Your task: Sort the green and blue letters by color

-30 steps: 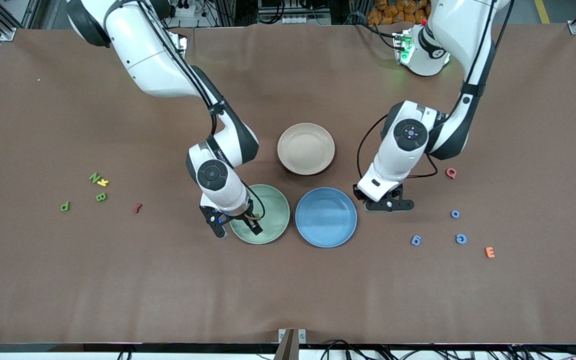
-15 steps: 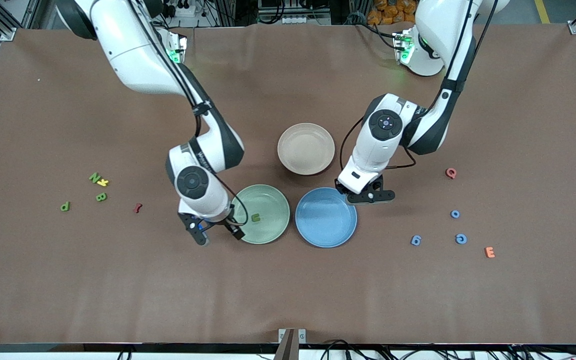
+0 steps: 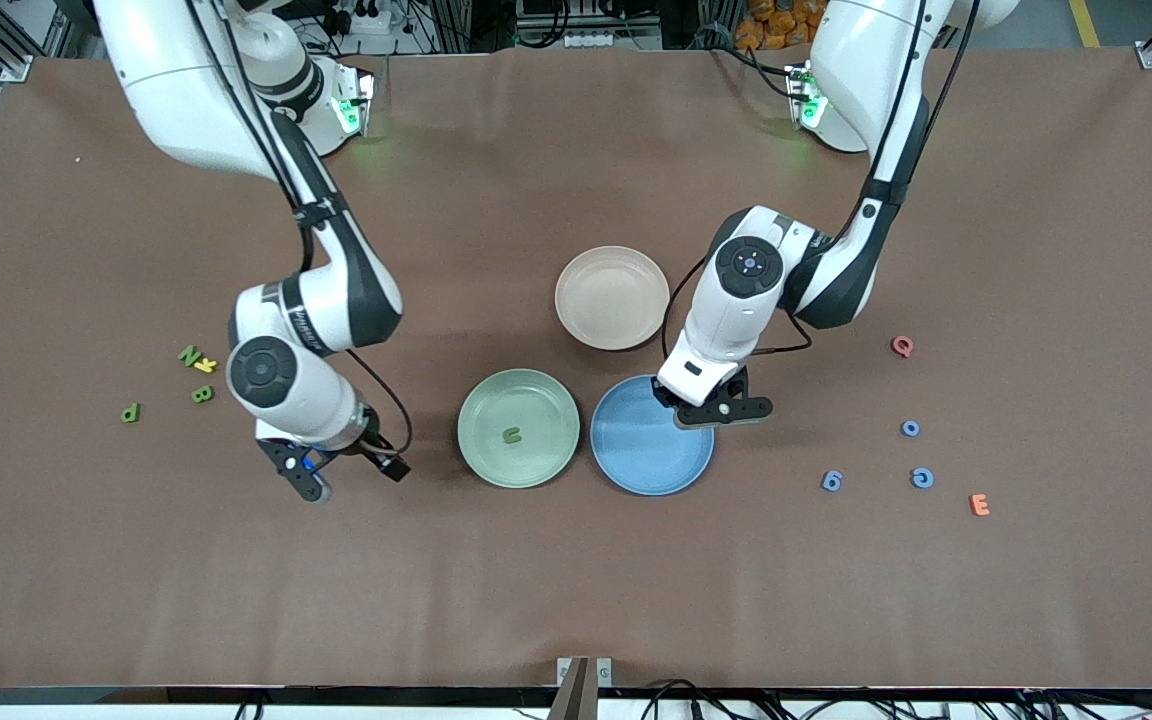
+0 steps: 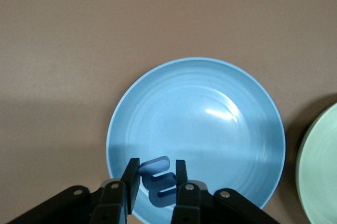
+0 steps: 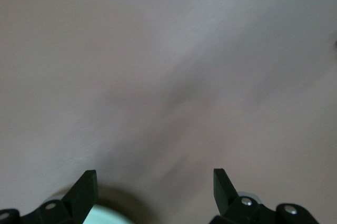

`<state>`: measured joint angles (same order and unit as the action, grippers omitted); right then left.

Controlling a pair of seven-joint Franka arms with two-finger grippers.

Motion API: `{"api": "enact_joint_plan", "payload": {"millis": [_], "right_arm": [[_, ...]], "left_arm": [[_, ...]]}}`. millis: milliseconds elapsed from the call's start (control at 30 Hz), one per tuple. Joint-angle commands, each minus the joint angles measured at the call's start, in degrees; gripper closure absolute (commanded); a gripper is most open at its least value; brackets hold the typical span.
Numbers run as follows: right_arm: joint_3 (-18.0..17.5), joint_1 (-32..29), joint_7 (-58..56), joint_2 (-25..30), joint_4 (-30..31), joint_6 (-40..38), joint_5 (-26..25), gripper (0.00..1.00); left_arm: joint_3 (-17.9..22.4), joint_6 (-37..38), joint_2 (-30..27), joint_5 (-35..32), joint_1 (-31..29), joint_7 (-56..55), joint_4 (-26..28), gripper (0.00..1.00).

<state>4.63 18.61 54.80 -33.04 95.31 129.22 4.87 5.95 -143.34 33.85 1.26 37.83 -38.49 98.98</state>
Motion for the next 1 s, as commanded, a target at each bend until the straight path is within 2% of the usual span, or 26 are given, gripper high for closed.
{"api": "enact_joint_plan", "payload": {"millis": [0,233,267,367,433,467,800,967], "right_arm": [[-0.6,-3.7,-3.0,5.5,9.7,5.9,0.0,0.03],[0.0,-7.0,-8.7,7.2,14.1,8.8,-0.1,0.03],[0.4,-7.4,-9.3,7.2,14.4,8.8,-0.1,0.03],[1.9,-8.2,-10.5,6.9,14.6,8.8,-0.1,0.03],[2.8,-8.8,-11.8,6.9,15.2,8.8,-0.1,0.03],[3.1,-9.3,-12.8,6.9,15.3,8.8,-0.1,0.03],[3.2,-16.1,-21.2,5.6,15.7,9.3,0.1,0.03],[2.8,-18.6,-24.7,4.7,15.8,9.4,0.1,0.04]], "left_arm": [[0.8,1.0,3.9,0.4,0.6,-1.5,-4.8,0.95],[0.8,0.9,4.7,0.4,0.3,-1.4,-5.7,0.93],[0.8,0.9,4.7,0.3,0.3,-1.4,-5.6,0.85],[0.7,0.9,4.7,0.4,0.2,-1.5,-5.6,0.21],[0.7,0.9,4.6,0.5,0.2,-1.7,-5.6,0.03],[0.7,0.9,4.6,0.5,0.2,-1.7,-5.6,0.00],[0.8,1.0,3.6,0.1,-0.6,-2.7,-5.1,0.00],[0.6,3.3,2.5,-1.7,-3.1,-1.9,-4.8,0.00]]}}
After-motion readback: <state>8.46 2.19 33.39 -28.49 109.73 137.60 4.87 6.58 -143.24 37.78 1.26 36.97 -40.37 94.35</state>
